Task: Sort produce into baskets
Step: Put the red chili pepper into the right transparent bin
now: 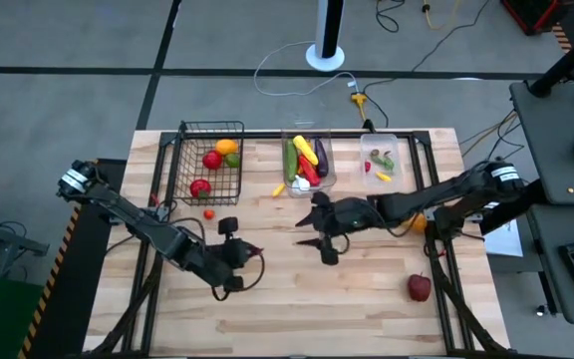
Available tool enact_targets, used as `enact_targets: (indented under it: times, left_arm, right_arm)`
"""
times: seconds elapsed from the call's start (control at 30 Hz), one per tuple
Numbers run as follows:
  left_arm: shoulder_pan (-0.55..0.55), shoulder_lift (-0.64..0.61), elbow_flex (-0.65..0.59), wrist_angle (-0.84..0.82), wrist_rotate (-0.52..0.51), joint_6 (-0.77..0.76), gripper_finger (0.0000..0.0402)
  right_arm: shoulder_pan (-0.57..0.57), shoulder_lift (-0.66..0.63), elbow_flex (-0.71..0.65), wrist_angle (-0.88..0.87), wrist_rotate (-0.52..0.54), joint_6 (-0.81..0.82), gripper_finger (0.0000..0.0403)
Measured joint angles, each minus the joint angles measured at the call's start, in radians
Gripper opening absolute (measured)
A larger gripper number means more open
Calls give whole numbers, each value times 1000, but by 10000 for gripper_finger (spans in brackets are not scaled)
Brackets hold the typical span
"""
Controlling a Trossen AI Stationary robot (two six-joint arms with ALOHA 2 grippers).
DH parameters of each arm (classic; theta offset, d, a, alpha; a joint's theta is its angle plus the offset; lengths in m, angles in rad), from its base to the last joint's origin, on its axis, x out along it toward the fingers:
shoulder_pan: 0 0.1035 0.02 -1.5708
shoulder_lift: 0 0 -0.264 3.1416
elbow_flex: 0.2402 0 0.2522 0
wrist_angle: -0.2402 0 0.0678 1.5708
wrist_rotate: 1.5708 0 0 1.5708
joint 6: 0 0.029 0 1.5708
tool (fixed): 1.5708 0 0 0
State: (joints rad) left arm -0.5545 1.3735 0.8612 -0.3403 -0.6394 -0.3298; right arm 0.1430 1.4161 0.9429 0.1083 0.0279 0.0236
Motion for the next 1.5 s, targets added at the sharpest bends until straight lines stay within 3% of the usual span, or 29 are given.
enact_targets:
  times: [0.2,0.37,0.57,0.83,1.03,1.33,1.5]
  left_arm:
    - [3,17,-6,338,-7,251,14]
    - [10,47,-13,564,-6,430,15]
    - [30,80,-13,666,-5,493,16]
    - [36,80,-18,663,11,492,16]
    - [36,81,-21,663,23,490,16]
    - [36,81,-21,674,31,495,16]
    - [36,81,-21,674,2,484,25]
  right_arm:
    - [38,69,-126,550,-16,-83,219]
    - [57,153,-124,755,-116,-135,219]
    - [82,223,-72,788,-141,-182,219]
    - [92,248,-34,787,-138,-223,200]
    - [93,244,-37,787,-144,-236,144]
    - [93,247,-37,785,-141,-254,23]
    - [91,247,-37,785,-135,-225,17]
